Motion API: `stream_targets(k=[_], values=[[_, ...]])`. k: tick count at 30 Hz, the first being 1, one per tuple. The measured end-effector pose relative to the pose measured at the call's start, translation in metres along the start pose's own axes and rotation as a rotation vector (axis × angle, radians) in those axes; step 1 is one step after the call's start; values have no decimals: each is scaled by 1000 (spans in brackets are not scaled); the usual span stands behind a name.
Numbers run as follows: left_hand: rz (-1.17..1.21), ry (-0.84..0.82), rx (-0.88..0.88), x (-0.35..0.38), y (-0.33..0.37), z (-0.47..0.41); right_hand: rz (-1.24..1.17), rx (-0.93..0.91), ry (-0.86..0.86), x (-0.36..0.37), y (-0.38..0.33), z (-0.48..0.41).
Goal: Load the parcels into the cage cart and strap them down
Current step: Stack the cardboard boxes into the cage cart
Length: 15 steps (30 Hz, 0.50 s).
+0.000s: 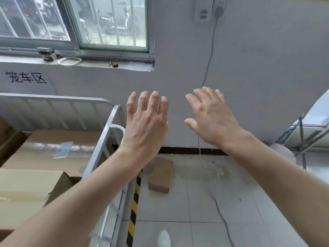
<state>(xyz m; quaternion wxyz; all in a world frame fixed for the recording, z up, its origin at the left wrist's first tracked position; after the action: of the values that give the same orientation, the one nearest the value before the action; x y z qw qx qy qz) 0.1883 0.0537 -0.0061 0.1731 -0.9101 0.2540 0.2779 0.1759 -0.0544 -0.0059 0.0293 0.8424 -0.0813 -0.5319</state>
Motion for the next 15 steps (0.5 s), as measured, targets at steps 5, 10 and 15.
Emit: stream_targets(k=[5,10,15], values=[[-47,-1,-103,56,-13,-21,1,-95,-13,36,10,-55],[-83,-19,-166,108,-15,-49,16,-183,-9,66,29,-104],[-132,-51,-212,149,-20,-61,-25,-263,-49,108,37,-145]])
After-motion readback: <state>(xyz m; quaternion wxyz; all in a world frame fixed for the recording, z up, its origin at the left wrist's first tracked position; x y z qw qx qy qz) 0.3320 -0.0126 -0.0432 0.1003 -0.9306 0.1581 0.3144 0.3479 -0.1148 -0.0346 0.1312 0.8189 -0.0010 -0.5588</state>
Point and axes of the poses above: each hand's wrist, its own z-axis away from the middle knuckle, its own x-axis out of the palm, y = z × x, the point moved 10 cm from there along -z, towards the middle knuckle, and after that the axes turned 13 degrees about y, right-handed, at the moved point
